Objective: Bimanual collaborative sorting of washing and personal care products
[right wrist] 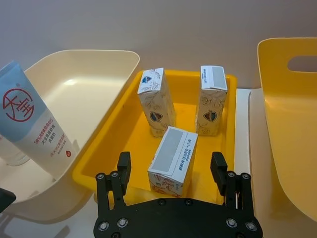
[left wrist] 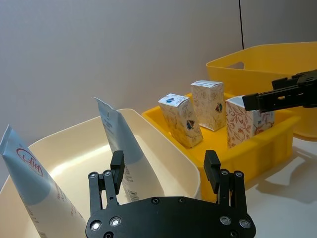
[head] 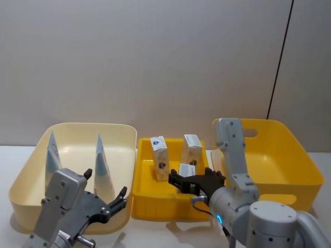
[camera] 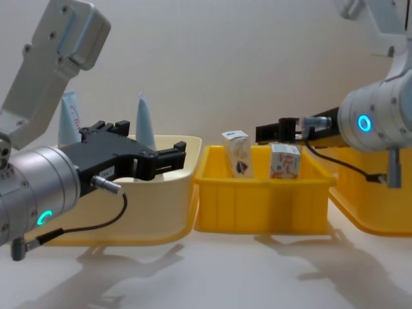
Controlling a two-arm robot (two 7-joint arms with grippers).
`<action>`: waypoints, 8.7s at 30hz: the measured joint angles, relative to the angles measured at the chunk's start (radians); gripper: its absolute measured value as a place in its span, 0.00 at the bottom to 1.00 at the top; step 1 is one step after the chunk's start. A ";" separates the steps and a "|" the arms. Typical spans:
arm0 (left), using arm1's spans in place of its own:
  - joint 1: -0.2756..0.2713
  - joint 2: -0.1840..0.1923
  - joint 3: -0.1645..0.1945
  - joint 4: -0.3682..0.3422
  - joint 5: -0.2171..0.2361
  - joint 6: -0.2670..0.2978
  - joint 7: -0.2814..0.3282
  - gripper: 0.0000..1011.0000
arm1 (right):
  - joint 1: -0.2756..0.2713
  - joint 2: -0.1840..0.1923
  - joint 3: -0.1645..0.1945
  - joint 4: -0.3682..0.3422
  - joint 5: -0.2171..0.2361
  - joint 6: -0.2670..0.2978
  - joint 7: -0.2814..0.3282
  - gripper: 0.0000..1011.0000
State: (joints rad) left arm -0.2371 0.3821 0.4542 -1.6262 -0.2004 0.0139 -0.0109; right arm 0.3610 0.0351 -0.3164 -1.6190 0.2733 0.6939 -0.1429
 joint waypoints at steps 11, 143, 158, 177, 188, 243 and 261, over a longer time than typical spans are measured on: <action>0.000 0.000 0.000 0.000 0.000 0.000 0.000 0.99 | 0.035 -0.009 -0.013 0.053 -0.017 0.014 0.005 0.99; 0.000 0.000 0.000 0.000 0.000 0.000 0.000 0.99 | 0.124 0.200 0.208 0.003 -0.103 -0.100 0.163 0.44; 0.000 0.000 0.000 0.000 0.000 0.000 0.000 0.99 | 0.140 0.154 0.167 0.118 -0.110 -0.036 0.174 0.61; 0.000 0.000 0.000 0.000 0.000 0.000 0.000 0.99 | 0.146 0.140 0.154 0.154 -0.117 -0.018 0.177 0.99; 0.000 0.000 0.000 0.000 0.000 0.000 0.000 0.99 | 0.129 0.153 0.163 0.100 -0.135 -0.073 0.175 0.99; -0.131 -0.087 -0.029 0.094 0.048 0.166 0.047 0.99 | 0.067 0.190 0.218 -0.090 -0.167 -0.257 0.181 0.99; -0.194 -0.116 -0.041 0.202 0.036 0.130 -0.011 0.99 | 0.066 0.191 0.219 -0.092 -0.167 -0.259 0.181 0.99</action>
State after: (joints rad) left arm -0.4311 0.2661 0.4132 -1.4237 -0.1643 0.1442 -0.0221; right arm 0.4269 0.2257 -0.0972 -1.7110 0.1059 0.4352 0.0381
